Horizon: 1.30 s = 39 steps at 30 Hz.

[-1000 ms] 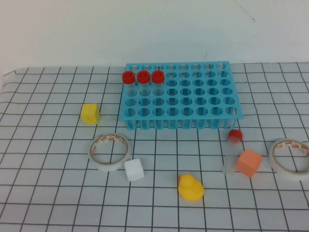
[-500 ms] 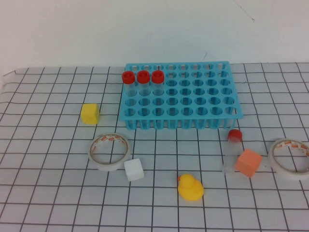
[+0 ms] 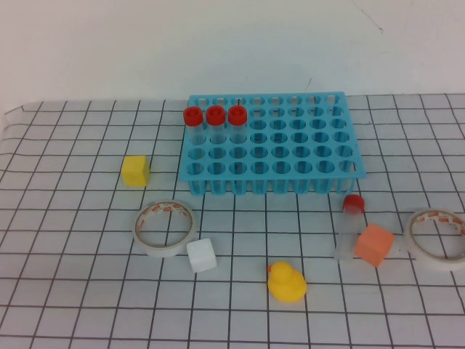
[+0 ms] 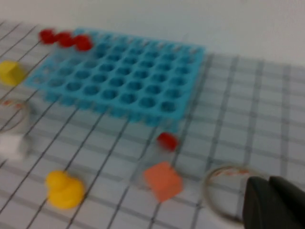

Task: Place the test tubes

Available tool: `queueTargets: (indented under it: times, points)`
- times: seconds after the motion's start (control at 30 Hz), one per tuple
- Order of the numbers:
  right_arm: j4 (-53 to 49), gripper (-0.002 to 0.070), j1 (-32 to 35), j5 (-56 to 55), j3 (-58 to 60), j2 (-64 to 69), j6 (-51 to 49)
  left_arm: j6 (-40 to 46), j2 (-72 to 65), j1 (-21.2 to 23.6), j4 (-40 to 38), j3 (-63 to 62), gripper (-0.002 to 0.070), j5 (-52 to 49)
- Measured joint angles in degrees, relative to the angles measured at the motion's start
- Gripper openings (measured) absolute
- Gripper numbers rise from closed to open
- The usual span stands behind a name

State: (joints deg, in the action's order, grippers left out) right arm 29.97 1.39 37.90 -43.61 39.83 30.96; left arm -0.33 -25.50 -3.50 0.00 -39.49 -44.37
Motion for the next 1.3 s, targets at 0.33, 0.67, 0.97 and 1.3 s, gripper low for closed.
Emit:
queueTargets:
  times: [0.33, 0.67, 0.97, 1.3]
  points:
    - [34.5, -0.0001, -6.5, 8.9, -5.9, 28.7, 29.0, -0.9, -0.5, 0.0, -3.2, 11.2, -0.0001, -2.7]
    - [5.7, -0.0001, -24.4, 6.7, -24.7, 49.8, 5.2, -1.2, -0.5, 0.0, -4.9, 14.3, -0.0001, 3.8]
    - [-27.6, 0.0045, -30.5, 14.6, -38.3, 60.5, -27.1, -1.2, -0.5, 0.0, -6.5, 14.5, 0.0, 4.3]
    - [-36.8, 0.0461, -30.6, 15.3, -39.7, 64.3, -39.4, -1.2, -0.5, 0.0, -6.8, 14.5, -0.0001, 4.4]
